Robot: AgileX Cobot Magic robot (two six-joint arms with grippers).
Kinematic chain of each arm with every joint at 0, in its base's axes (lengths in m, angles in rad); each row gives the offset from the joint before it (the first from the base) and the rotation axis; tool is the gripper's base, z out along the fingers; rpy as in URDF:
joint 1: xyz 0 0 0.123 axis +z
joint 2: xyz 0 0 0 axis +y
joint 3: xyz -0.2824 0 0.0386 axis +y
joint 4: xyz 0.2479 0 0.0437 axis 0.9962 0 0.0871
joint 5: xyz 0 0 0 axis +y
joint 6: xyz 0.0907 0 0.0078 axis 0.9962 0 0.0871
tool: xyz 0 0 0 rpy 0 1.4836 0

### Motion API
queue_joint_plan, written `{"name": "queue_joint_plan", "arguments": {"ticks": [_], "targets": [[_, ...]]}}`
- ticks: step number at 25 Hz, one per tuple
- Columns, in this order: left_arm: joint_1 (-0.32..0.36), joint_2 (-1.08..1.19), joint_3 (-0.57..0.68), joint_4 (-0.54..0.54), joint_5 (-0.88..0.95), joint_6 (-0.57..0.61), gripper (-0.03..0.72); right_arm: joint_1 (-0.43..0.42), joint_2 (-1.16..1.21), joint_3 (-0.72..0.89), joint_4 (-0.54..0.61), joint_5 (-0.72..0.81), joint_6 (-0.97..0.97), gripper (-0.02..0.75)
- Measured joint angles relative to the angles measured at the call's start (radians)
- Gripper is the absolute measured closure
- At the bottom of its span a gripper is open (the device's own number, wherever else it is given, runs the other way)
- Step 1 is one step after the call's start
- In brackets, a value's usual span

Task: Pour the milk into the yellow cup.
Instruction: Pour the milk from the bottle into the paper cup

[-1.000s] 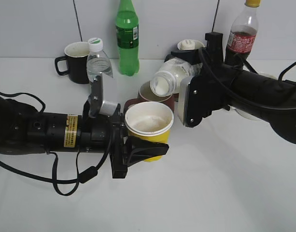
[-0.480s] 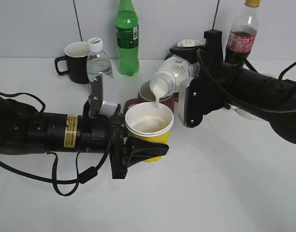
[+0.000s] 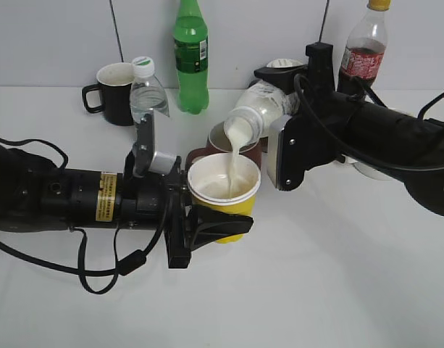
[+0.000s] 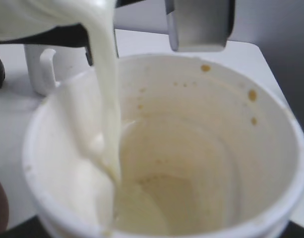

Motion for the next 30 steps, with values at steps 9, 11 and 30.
{"name": "queue_joint_plan", "arguments": {"ticks": [9,11,30], "targets": [[0.0,0.0,0.0,0.0,0.0,0.0,0.293,0.0,0.0,0.0,0.0,-0.023,-0.002,0.302],[0.0,0.0,0.0,0.0,0.0,0.0,0.293,0.0,0.0,0.0,0.0,-0.025,-0.003,0.302],[0.0,0.0,0.0,0.0,0.0,0.0,0.298,0.0,0.0,0.0,0.0,-0.028,0.045,0.302]]}}
